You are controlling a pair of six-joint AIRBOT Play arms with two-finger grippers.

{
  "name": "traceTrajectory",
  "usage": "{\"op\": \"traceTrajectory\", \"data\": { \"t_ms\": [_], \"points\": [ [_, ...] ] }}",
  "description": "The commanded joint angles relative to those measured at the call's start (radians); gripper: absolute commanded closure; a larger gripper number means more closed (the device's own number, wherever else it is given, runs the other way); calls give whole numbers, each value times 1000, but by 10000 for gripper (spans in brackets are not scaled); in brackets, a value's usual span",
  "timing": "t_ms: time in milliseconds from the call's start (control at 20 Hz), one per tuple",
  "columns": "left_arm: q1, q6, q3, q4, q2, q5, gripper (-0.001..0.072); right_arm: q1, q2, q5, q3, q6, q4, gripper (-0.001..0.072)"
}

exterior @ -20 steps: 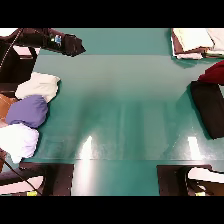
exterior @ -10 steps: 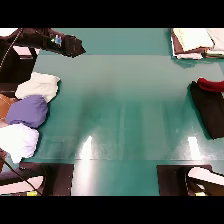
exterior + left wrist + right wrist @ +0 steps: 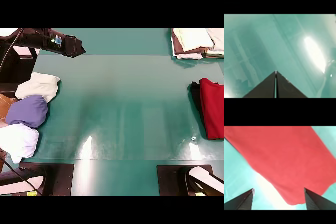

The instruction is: Fold the shirts.

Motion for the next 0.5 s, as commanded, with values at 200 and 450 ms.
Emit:
{"op": "traceTrajectory", "data": {
  "t_ms": [200,450],
  "points": [
    [2,0,0,11,0,-6,680,314,81,-44,87,-2,97,17],
    [2,0,0,-6,0,23,681,661,81,-92,137,-3,98,392]
  ]
}}
